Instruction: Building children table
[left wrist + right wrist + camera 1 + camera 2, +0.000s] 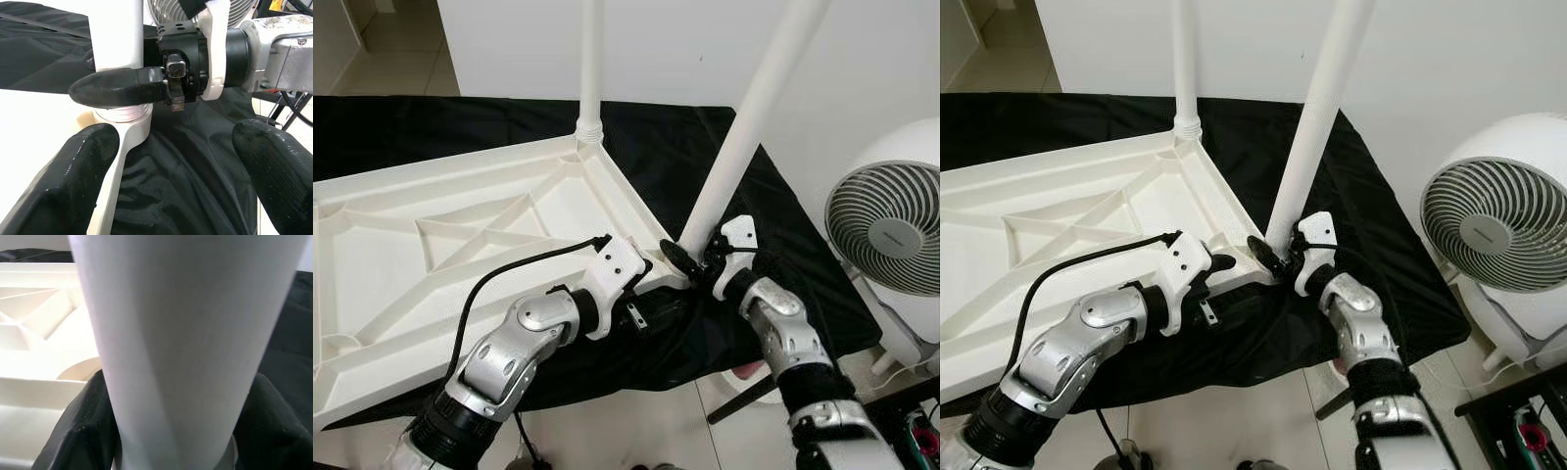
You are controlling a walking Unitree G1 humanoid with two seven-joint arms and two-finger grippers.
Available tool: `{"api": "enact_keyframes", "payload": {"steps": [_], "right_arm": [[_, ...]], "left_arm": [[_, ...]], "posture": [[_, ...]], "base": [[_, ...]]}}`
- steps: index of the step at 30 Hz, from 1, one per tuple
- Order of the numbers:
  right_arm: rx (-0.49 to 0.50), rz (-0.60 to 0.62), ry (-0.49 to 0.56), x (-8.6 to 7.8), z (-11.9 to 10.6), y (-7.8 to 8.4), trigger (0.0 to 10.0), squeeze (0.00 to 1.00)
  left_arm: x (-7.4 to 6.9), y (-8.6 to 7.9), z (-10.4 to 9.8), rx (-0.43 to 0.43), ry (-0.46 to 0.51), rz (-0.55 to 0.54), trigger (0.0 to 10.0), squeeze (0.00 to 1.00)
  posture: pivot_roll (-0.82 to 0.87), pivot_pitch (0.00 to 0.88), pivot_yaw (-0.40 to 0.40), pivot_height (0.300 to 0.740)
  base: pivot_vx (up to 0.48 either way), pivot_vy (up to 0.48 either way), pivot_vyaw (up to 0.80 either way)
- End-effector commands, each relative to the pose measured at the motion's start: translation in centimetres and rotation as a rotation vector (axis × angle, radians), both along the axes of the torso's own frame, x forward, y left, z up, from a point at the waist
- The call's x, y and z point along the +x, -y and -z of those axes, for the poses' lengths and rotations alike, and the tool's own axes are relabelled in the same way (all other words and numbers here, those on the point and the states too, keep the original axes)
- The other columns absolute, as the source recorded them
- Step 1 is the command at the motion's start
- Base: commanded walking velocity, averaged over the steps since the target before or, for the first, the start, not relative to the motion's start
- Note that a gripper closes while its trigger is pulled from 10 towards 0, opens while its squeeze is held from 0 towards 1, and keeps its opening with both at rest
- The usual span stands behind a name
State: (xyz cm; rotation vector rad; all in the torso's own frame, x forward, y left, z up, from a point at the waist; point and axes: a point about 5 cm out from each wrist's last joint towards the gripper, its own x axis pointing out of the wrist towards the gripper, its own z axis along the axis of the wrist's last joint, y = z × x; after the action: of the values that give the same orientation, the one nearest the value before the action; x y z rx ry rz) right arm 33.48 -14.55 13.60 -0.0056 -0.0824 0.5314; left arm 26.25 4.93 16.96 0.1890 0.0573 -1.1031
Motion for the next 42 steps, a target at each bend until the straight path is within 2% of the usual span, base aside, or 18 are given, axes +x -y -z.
{"api": "enact_keyframes", "payload": {"steps": [1,2,3,6,8,12,14,21,22,23,31,32,34,35,36,37,38,42], "right_arm": [[-0.04,0.108,-0.024,-0.1,0.6,1.2,10.0,0.0],[-0.008,0.183,-0.026,-0.4,0.5,0.8,10.0,0.0],[-0.008,0.183,-0.026,-0.4,0.5,0.8,10.0,0.0],[0.077,0.421,-0.062,-1.2,0.8,-0.7,10.0,0.0],[0.106,0.462,-0.07,-1.4,0.9,-1.3,10.0,0.0],[0.143,0.503,-0.071,-1.9,0.9,-2.8,10.0,0.0],[0.138,0.447,-0.062,-2.3,0.5,-4.5,10.0,0.0],[0.136,0.458,-0.065,-2.2,0.3,-3.4,10.0,0.0],[0.139,0.448,-0.066,-2.2,0.2,-3.4,10.0,0.15],[0.144,0.438,-0.054,-2.3,0.1,-3.3,10.0,1.0],[0.164,0.408,-0.021,-2.4,-0.4,-3.1,10.0,1.0],[0.179,0.334,0.001,-2.4,-0.8,-2.9,10.0,1.0],[0.179,0.334,0.001,-2.4,-0.8,-2.9,10.0,1.0],[0.168,0.249,0.011,-2.3,-1.1,-2.3,10.0,1.0],[0.168,0.249,0.011,-2.3,-1.1,-2.3,10.0,1.0],[0.131,0.169,0.029,-2.2,-1.4,-1.5,10.0,0.0],[0.09,0.103,0.041,-2.0,-1.7,-0.6,10.0,0.0],[0.028,0.019,0.048,-1.6,-2.1,1.0,10.0,0.0]], "left_arm": [[-0.5,0.3,0.1,0.004,-0.008,0.041,10.0,0.0],[-0.5,0.3,0.0,0.004,-0.009,0.044,10.0,0.0],[-0.5,0.3,0.0,0.004,-0.009,0.044,10.0,0.0],[-0.4,0.4,0.0,0.005,-0.007,0.056,10.0,0.0],[-0.4,0.5,0.0,0.005,-0.006,0.06,10.0,0.0],[-0.3,0.6,-0.1,0.004,-0.004,0.064,10.0,0.0],[-0.3,0.6,-0.1,0.005,-0.003,0.066,10.0,0.0],[-0.2,0.6,-0.1,0.007,-0.003,0.064,10.0,0.0],[-0.2,0.5,-0.1,0.008,-0.003,0.062,10.0,0.0],[-0.2,0.4,-0.1,0.009,-0.003,0.059,10.0,0.0],[-0.1,0.2,0.1,0.014,-0.004,0.05,10.0,0.0],[0.0,0.1,0.1,0.016,-0.004,0.046,10.0,0.0],[0.0,0.1,0.1,0.016,-0.004,0.046,10.0,0.0],[0.0,0.1,0.1,0.017,-0.003,0.044,10.0,0.0],[0.0,0.1,0.1,0.017,-0.003,0.044,10.0,0.0],[0.1,0.1,0.1,0.017,-0.001,0.044,10.0,0.0],[0.1,0.1,0.0,0.017,0.002,0.046,10.0,0.0],[0.1,0.2,0.0,0.018,0.005,0.049,10.0,0.0]], "posture": [[0.09,0.097,-0.084,0.74],[0.08,0.098,-0.074,0.74],[0.08,0.098,-0.074,0.74],[0.07,0.094,-0.07,0.74],[0.07,0.094,-0.07,0.74],[0.08,0.091,-0.066,0.74],[0.07,0.089,-0.065,0.74],[0.07,0.089,-0.067,0.74],[0.08,0.091,-0.069,0.74],[0.08,0.092,-0.071,0.74],[0.08,0.089,-0.075,0.74],[0.08,0.085,-0.075,0.74],[0.08,0.085,-0.075,0.74],[0.08,0.077,-0.076,0.74],[0.08,0.077,-0.076,0.74],[0.08,0.073,-0.077,0.74],[0.08,0.069,-0.075,0.74],[0.08,0.065,-0.074,0.74]], "base": [[0.0,0.0,0.0],[0.0,0.0,0.0],[0.0,0.0,0.0],[0.0,0.0,0.0],[0.0,0.0,0.0],[0.0,0.0,0.0],[0.0,0.0,0.0],[0.0,0.0,0.0],[0.0,0.0,0.0],[0.0,0.0,0.0],[0.0,0.0,0.0],[0.0,0.0,0.0],[0.0,0.0,0.0],[0.0,0.0,0.0],[0.0,0.0,0.0],[0.0,0.0,0.0],[0.0,0.0,0.0],[0.0,0.0,0.0]]}}
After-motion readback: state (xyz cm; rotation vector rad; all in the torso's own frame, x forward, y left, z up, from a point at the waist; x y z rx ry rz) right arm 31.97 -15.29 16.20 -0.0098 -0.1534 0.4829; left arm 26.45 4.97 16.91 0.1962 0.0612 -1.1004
